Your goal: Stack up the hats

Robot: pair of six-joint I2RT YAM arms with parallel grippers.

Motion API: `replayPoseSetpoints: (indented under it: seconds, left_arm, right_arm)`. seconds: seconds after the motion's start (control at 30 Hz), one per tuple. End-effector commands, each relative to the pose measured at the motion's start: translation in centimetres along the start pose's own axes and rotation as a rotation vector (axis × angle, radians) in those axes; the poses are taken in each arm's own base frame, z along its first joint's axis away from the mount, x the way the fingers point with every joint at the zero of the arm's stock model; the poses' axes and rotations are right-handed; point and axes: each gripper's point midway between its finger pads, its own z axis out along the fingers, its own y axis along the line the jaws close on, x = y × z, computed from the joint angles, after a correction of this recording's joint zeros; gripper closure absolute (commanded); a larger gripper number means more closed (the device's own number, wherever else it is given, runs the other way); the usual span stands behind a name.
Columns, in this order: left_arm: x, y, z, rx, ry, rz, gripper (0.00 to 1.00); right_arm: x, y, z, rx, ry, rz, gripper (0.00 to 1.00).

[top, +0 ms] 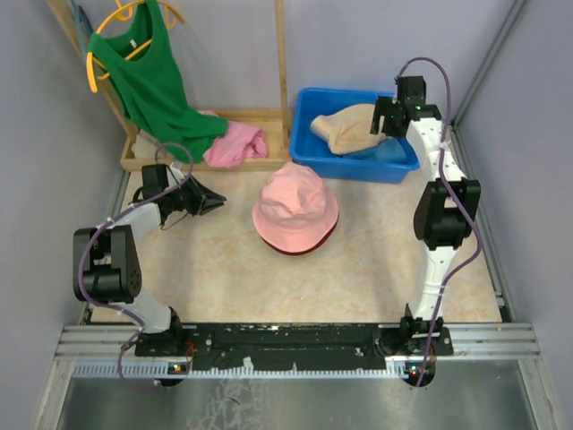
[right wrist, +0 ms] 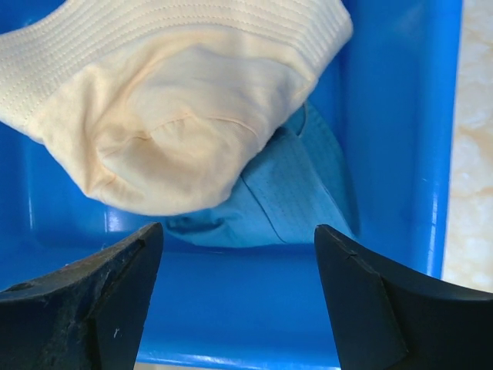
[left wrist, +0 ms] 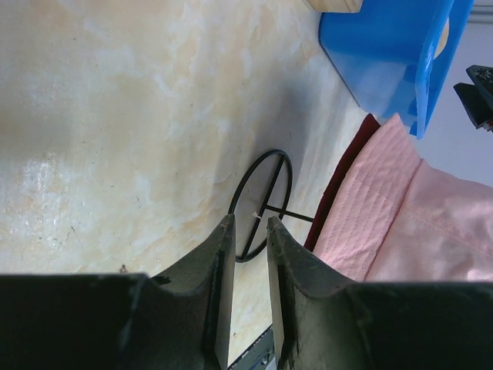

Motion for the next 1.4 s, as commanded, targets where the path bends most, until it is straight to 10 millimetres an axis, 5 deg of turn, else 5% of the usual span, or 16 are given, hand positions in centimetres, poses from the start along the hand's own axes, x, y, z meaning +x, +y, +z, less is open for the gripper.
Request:
replayPoseSetpoints:
  seconds: [0.0,0.83,0.9,1.0,1.17,1.37]
  left_arm:
    - [-0.3,-0.9,-0.4,0.039,-0.014,0.031,0.72]
    - [-1.1,-1.6,-1.2,0.018,-0.054,0.049,0.72]
    - [-1.1,-1.7,-1.2,0.021,-0.055,0.047,0.72]
    - [-1.3,-2.0,-1.3,0.033,-0.059,0.048,0.72]
    - [-1.4,-3.1,-1.7,0.058,-0.062,0.064,0.72]
    - [-1.7,-5.1,-2.6,0.100,-0.056,0.088,0.72]
  right_arm:
    - [-2.7,-1.9,-2.4,0.070,-0.092,-0.041,0.20]
    - [2.8,-4.3,5.7,0.009,0.091,0.023,0.16]
    - [3.4,-4.2,5.7,-0.003,0.100,0.031,0.24]
    - [3.4,-4.0,5.0,-0.009,0.092,0.041,0.59]
    - [2.8,-4.0,3.4,-0.006,0.067,0.054,1.00]
    - [-0.4,-3.0,-1.1,-0.035,-0.034,0.079,1.00]
